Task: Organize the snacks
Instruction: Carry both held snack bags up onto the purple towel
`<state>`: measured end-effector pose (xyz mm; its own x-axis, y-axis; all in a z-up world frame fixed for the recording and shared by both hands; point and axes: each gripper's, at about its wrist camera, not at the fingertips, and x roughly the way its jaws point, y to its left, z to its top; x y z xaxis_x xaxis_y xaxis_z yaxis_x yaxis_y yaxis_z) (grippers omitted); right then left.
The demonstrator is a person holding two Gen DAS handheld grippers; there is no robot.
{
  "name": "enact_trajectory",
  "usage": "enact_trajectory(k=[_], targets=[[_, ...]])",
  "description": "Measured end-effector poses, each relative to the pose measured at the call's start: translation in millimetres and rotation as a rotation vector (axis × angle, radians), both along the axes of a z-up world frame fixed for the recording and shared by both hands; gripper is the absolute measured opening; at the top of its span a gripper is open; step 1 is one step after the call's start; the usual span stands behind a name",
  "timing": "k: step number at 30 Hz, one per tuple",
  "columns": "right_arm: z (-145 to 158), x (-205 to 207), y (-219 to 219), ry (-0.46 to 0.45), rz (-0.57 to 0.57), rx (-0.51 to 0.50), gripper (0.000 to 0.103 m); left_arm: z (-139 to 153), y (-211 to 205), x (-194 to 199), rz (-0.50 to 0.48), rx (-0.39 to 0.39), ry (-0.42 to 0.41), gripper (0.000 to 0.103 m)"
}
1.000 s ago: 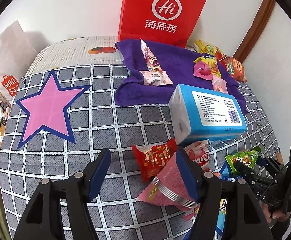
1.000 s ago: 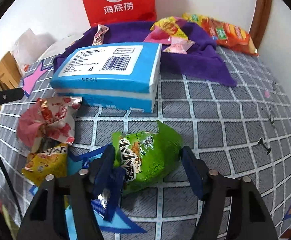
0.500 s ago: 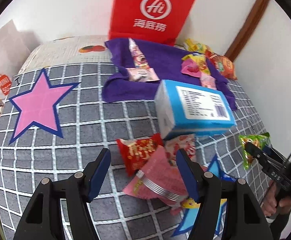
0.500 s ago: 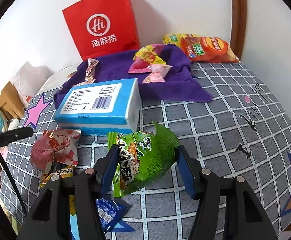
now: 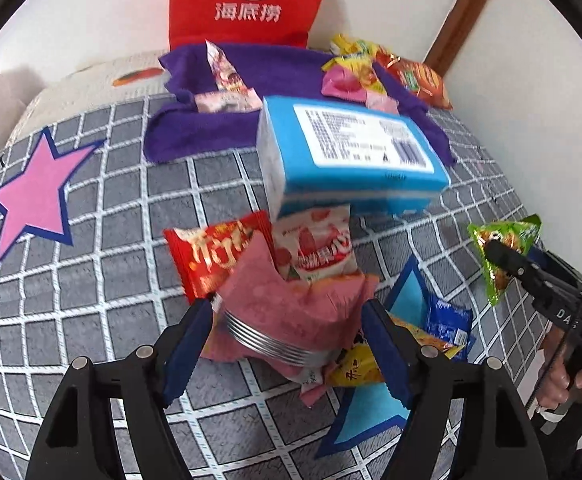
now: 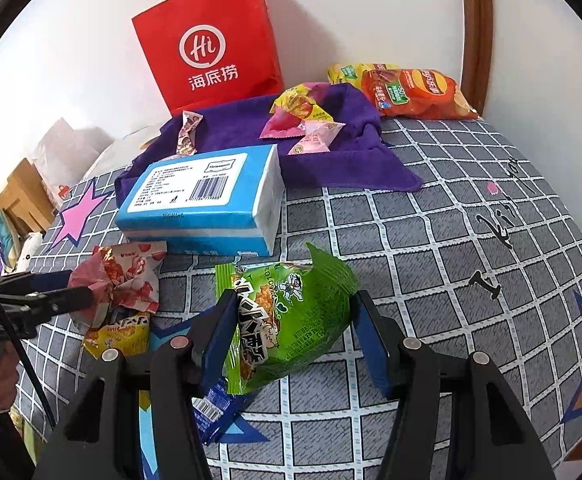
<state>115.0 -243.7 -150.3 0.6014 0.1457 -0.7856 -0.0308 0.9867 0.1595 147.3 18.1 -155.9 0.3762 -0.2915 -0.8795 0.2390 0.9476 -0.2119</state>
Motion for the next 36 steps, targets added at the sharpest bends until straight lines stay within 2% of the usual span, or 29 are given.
enact_trajectory(k=[5,6,7,14,27,36], targets=[[-2.1,-3.6,-0.4,0.005,-0.002,0.000,0.058,-4.5,-9.0,-3.7,-0.011,0.026,-0.025,0.075],[-2.5,-4.0,-0.8,0.007,-0.002,0.001,0.058,-4.4,-9.6,-5.0,-0.010,0.031,-0.034,0.074],[-2.7,-4.2,-0.9,0.008,-0.001,0.000,0.058,-3.9,-9.4,-5.9,-0.007,0.036,-0.041,0.066],[4.2,-4.0,0.9,0.000,0.002,-0.006,0.058,7.4,-0.1,-8.9,-0.006,0.002,-0.064,0.057],[52.3,17.2,19.0,-0.076,0.052,-0.050,0.058,49.2,17.2,0.4,0.027,-0.041,-0.141,0.055],[89.3,54.0,28.1,-0.132,0.064,-0.069,0.058,76.7,21.1,32.7,0.056,-0.024,-0.186,0.055]])
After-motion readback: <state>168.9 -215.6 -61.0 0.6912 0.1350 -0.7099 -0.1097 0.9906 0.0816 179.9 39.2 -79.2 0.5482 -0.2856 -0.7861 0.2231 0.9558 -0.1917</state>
